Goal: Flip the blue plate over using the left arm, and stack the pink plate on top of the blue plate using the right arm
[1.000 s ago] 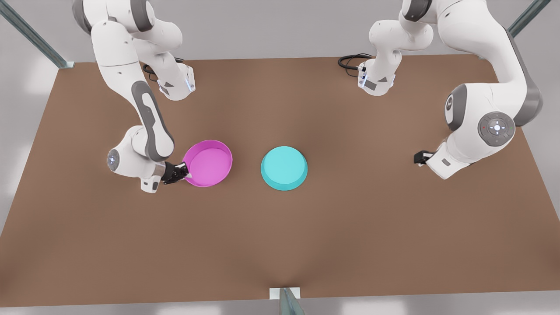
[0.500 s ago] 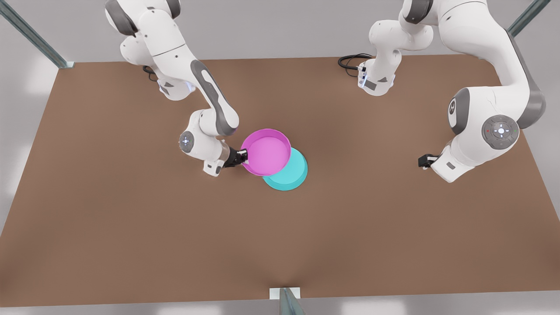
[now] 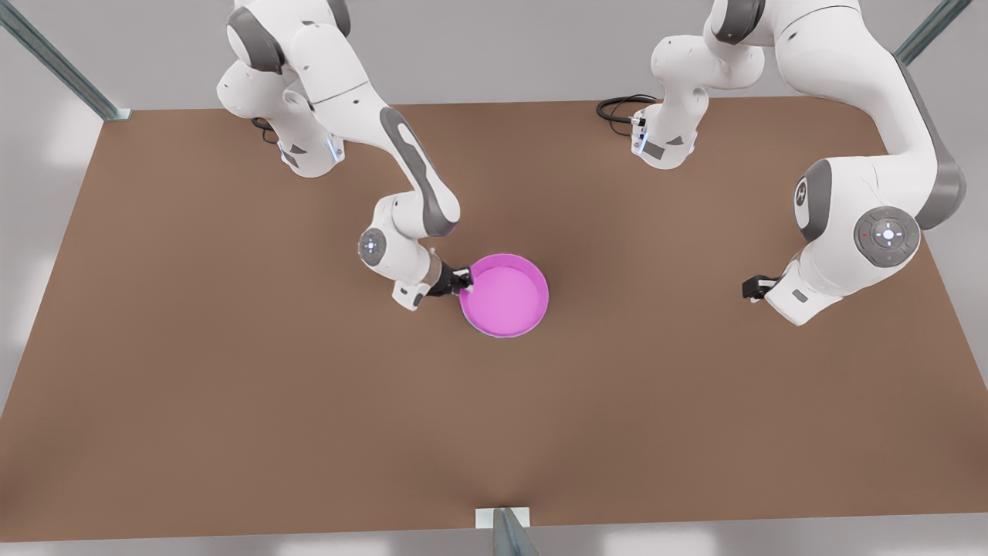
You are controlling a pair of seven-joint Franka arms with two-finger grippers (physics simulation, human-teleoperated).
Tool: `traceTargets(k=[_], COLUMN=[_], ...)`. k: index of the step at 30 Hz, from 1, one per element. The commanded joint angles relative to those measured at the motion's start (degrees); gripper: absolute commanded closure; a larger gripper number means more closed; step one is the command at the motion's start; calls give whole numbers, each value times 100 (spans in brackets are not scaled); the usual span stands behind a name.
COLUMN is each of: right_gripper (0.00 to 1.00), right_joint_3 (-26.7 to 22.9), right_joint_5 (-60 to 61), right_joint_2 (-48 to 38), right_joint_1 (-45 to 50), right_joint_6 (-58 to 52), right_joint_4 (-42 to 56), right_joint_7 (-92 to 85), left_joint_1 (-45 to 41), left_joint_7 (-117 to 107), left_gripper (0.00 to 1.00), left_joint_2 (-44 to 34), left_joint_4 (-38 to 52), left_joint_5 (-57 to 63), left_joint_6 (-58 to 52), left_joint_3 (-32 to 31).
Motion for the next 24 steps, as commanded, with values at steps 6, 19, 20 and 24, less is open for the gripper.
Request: traceTargets(k=[6,19,20,24], right_gripper=[7,0,0,0], right_joint_3=[-97,2048,2039,1977], right_joint_5=[-26,-6257,-6310,-6223], right_joint_2=[-188,-1964,-1867,-1893], right_joint_1=[8,-5467,-5599,-5740], right_joint_6=[-35,-4877,-5080,-5080], right_joint_4=[-69,2400,2673,2805], right_joint_7=[-74,189,1085,1236], left_joint_1=[-9,-9,-9,-9], left_joint_7=[0,9,9,9], left_gripper=[0,0,0,0], left_joint_2=[0,149,149,149], left_joint_4=[0,308,316,316], left_joint_5=[1,-315,-315,-307], left_joint_6=[9,-53,-53,-53], left_joint_3=[0,-17,-9,-17])
